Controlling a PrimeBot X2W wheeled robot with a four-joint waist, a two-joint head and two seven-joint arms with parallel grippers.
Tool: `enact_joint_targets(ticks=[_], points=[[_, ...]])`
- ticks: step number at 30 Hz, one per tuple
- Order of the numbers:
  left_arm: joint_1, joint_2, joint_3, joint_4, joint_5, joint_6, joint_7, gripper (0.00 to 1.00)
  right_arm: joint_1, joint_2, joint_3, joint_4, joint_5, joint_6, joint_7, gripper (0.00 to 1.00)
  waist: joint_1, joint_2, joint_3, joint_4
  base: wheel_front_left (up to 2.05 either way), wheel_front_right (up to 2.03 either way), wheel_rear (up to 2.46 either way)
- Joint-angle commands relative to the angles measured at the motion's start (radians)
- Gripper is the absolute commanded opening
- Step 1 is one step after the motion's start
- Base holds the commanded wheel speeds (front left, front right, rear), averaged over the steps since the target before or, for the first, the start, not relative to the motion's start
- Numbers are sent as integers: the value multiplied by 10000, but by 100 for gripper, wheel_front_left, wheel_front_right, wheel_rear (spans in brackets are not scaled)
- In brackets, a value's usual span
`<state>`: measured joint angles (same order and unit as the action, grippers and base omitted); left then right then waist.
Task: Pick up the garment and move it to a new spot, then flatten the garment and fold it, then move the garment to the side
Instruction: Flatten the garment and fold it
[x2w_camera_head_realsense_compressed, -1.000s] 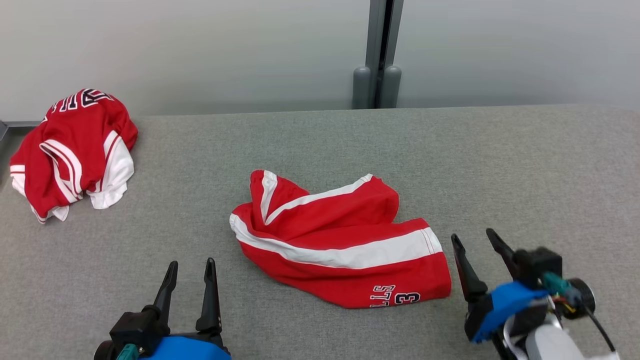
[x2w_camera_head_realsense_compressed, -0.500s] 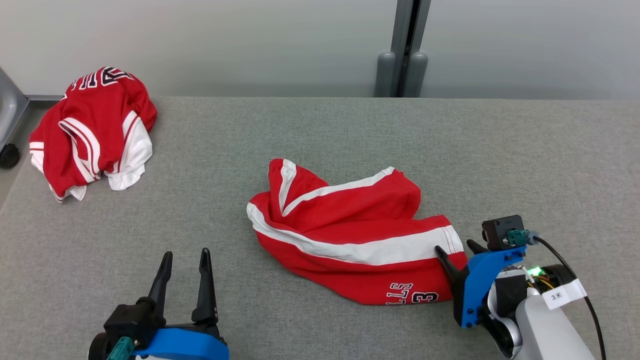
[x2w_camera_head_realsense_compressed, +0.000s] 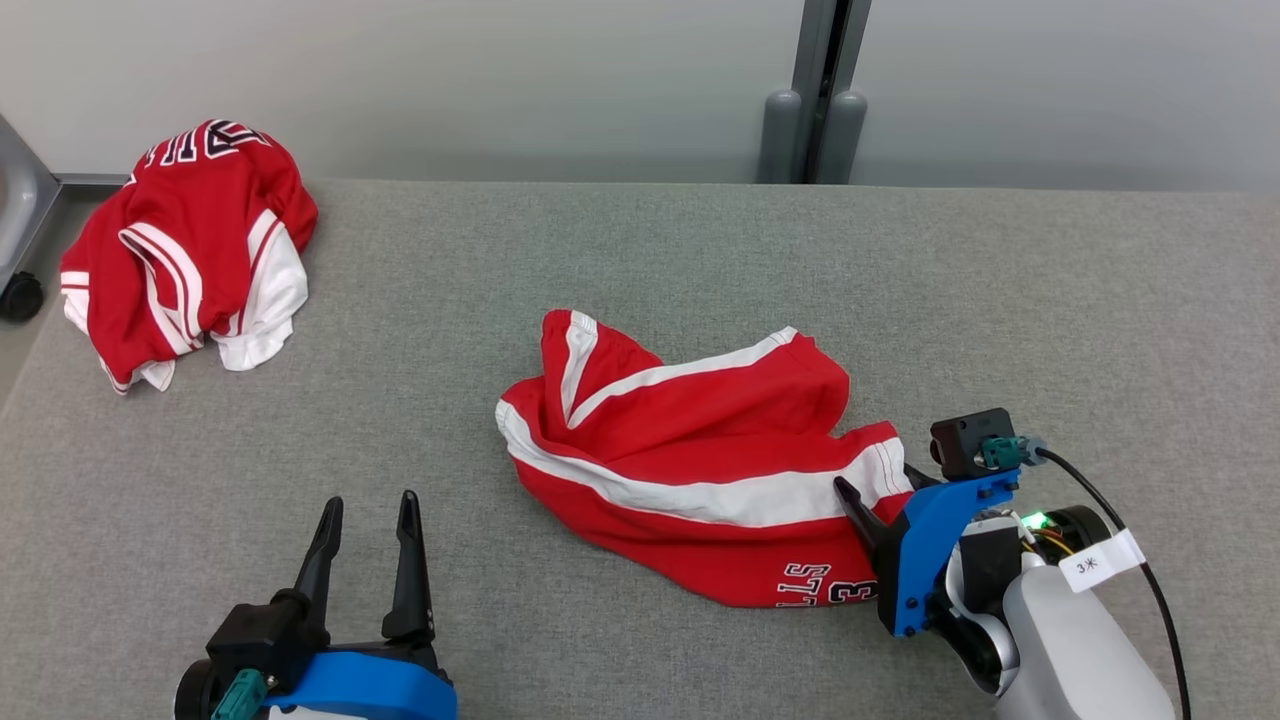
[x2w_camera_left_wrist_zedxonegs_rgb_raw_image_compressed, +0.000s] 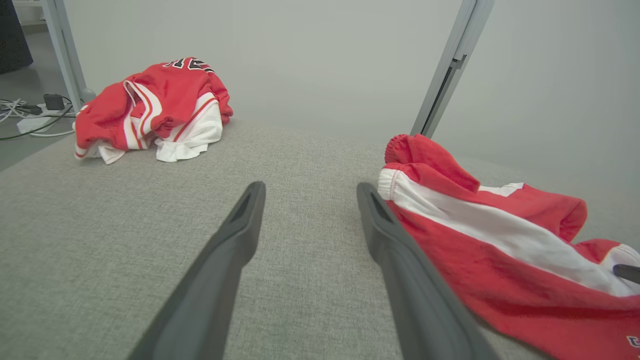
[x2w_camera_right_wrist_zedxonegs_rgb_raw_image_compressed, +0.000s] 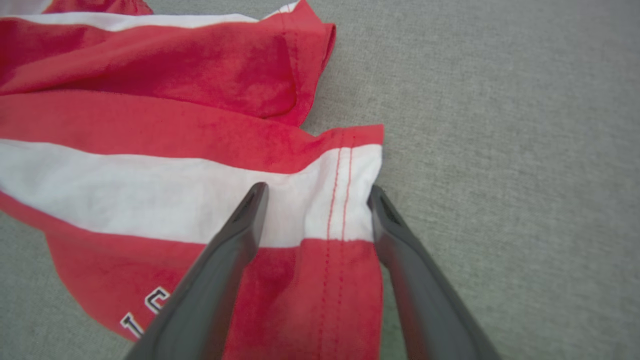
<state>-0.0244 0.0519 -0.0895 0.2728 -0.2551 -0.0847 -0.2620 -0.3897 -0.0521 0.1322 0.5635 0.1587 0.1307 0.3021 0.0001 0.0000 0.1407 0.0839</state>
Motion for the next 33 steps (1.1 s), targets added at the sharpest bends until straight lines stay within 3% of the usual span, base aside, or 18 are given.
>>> enact_joint_targets(ticks=[1,13,33], points=[[-138,-15,-7,-40,42,-12,-45,100,-230,-52,125,36,139,1,-113,100,-1,0,9,-10,0,0,0],[-164,-18,-3,9,90,-52,-45,100,-454,-156,654,-280,413,1,-301,100,-1,0,64,-69,0,0,0],[19,-18,-26,70,95,-80,-45,100,367,-126,943,-1218,335,1,324,100,-1,0,-36,-135,0,0,0]])
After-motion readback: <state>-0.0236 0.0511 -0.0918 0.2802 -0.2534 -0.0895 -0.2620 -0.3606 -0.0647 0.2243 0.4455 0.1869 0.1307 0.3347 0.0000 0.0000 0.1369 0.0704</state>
